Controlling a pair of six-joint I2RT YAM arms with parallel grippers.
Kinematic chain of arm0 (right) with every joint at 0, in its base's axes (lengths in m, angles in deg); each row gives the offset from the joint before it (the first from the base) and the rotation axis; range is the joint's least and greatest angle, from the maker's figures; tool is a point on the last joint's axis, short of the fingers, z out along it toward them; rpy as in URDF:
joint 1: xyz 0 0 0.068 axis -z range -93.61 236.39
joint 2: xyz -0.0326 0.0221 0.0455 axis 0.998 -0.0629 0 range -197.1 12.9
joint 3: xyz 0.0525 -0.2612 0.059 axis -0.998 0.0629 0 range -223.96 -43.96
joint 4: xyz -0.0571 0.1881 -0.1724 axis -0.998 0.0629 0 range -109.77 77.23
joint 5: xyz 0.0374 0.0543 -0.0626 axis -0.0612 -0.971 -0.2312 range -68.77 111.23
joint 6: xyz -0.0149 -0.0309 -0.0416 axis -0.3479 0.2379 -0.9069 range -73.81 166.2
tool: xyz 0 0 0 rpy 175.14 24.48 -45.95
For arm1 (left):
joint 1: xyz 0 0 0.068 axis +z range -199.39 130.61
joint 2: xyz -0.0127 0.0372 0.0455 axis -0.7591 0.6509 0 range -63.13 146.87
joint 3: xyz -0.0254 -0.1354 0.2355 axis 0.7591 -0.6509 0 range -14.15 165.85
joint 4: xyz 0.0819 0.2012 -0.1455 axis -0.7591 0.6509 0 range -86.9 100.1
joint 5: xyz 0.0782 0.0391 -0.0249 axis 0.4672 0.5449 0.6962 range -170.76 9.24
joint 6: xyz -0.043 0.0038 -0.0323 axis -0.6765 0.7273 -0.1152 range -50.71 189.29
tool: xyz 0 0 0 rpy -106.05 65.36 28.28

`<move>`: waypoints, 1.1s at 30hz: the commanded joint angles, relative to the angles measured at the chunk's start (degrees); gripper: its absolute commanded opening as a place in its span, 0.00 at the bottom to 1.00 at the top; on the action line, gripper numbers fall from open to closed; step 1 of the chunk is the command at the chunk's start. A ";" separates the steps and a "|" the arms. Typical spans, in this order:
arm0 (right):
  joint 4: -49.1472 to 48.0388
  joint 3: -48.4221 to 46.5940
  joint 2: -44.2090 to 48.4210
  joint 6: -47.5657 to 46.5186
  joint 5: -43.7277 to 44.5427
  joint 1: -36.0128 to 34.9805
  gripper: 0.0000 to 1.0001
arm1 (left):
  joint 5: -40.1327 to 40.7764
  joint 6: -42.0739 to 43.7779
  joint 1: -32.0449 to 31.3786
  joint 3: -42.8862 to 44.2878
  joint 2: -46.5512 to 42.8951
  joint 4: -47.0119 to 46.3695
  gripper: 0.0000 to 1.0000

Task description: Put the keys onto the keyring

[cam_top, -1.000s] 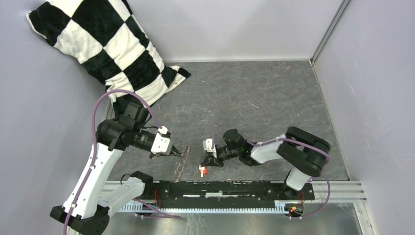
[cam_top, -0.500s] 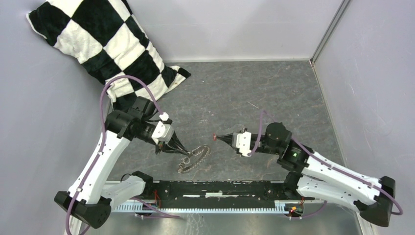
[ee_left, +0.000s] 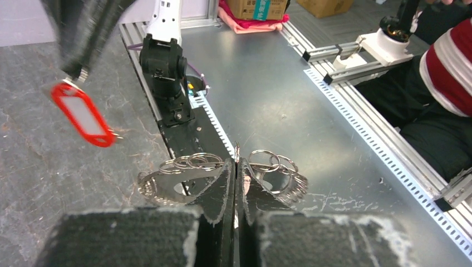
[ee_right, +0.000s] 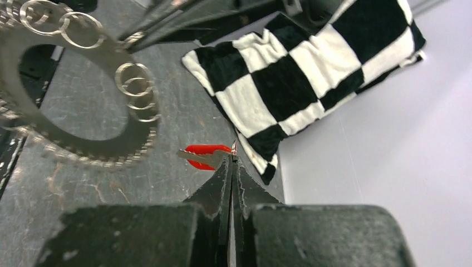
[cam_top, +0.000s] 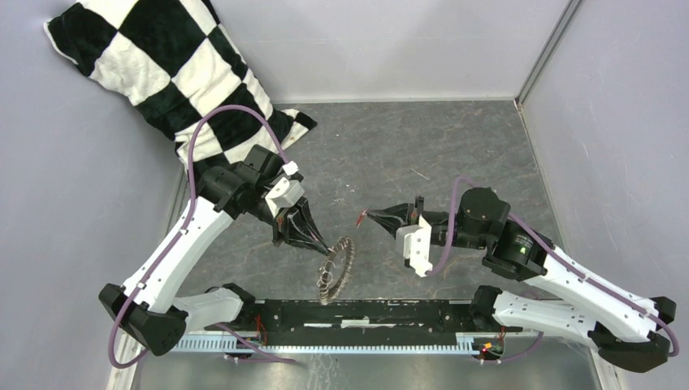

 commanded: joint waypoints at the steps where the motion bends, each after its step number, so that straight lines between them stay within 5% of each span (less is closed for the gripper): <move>1: 2.29 -2.23 -0.55 -4.31 -0.92 -3.95 0.01 | -8.53 -5.17 -0.23 1.84 0.03 -2.40 0.02; 18: 0.89 0.79 -2.97 -6.12 2.39 -15.78 0.01 | -8.50 -3.65 -0.20 4.09 2.36 0.20 0.02; 33: -5.57 3.64 -2.19 -7.50 8.59 -17.66 0.01 | -8.08 -4.69 -0.20 2.24 0.76 -1.00 0.02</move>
